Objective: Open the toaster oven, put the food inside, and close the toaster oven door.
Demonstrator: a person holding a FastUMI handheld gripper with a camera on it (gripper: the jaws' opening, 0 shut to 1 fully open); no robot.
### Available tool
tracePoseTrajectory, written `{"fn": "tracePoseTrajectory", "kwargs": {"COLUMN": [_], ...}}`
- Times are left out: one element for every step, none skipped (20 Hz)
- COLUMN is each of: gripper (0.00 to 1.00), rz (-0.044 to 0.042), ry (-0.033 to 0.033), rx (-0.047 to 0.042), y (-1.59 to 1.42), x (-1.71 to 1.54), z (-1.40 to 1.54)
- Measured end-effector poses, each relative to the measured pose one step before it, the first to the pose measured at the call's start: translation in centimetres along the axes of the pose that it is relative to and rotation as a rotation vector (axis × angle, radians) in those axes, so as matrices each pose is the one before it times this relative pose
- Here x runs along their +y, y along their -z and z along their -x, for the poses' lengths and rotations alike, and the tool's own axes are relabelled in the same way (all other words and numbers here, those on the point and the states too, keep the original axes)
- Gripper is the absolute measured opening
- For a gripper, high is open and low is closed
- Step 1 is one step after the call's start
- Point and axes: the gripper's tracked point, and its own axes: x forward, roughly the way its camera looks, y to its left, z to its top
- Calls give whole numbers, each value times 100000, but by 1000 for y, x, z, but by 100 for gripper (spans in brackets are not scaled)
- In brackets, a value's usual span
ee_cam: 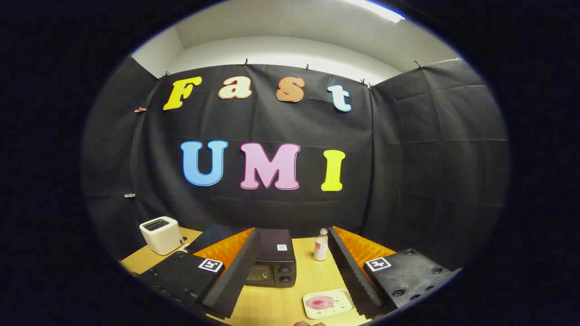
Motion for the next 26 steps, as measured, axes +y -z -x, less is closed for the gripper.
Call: {"fn": "tracePoseTrajectory", "kwargs": {"gripper": [97,97,97,97,97,97,97,97,97,97,97,97,97,97,97,97,97,97,97,97,97,97,97,97,97,97], "rz": [478,-89,-413,-373,-136,-90,-29,-19,-90,-204,-280,-400,-229,-42,238,325,88,-63,34,216,280,353,380,495,236,-753], "ry": [-45,-302,-188,95,143,-94,-136,-225,-167,-191,-180,-305,-428,-581,-466,-519,-676,-694,-625,-583,-565,-521,-267,329,529,-626], "rx": [-391,40,204,31,204,327,451,429,420,422,355,396,440,281,391,472,489,425,555,756,780,986,1023,1367,1452,1337], "y": [-129,19,42,59,58,210,102,186,166,105,97,156,106,176,93,127,112,185,228,311,274,405,399,538,616,438], "x": [7,116,69,14,-67,28,76,68,73,148,156,158,261,291,266,237,310,302,306,345,266,368,286,129,102,604], "z": [-43,20,9,-94,-124,-33,-89,-53,-62,-45,-112,-126,-86,-36,-133,-100,-94,-38,-15,-64,-126,-210,-163,-139,-211,-249]}}
